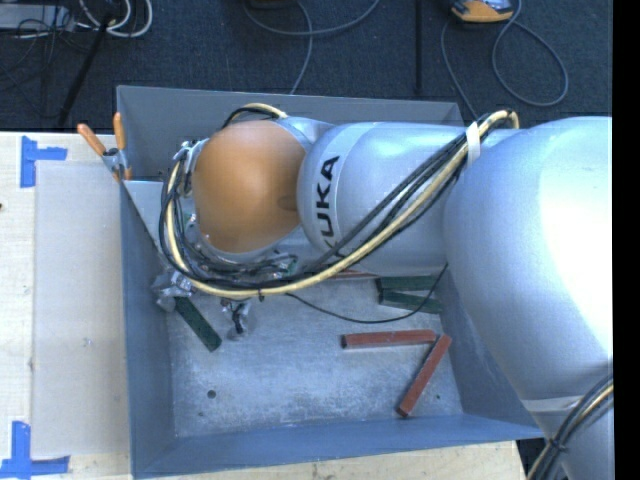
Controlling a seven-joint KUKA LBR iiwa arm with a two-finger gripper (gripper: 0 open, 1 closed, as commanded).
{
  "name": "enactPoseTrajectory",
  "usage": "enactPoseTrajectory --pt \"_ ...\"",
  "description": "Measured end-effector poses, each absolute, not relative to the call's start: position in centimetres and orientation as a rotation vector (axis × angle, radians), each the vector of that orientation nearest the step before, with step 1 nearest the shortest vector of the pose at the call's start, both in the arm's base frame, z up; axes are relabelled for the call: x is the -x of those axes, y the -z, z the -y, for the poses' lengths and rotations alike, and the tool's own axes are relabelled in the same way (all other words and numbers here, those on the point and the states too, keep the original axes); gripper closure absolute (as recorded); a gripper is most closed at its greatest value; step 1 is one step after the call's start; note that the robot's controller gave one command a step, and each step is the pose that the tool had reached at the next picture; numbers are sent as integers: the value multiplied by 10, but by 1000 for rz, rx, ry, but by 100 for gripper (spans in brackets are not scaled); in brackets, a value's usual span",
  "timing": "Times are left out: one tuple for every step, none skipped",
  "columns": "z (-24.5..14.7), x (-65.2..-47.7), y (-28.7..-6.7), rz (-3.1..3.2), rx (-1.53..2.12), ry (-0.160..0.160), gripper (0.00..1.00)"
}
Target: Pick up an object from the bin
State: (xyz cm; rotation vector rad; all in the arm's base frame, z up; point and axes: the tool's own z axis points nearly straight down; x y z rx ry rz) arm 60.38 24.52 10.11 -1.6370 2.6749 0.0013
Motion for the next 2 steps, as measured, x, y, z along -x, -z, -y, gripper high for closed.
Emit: enactPoseTrajectory --pt "-245 -607 -100 -2298 2140 -3 0" --pt "-245 -608 -68 -2108 2332 -5 0"
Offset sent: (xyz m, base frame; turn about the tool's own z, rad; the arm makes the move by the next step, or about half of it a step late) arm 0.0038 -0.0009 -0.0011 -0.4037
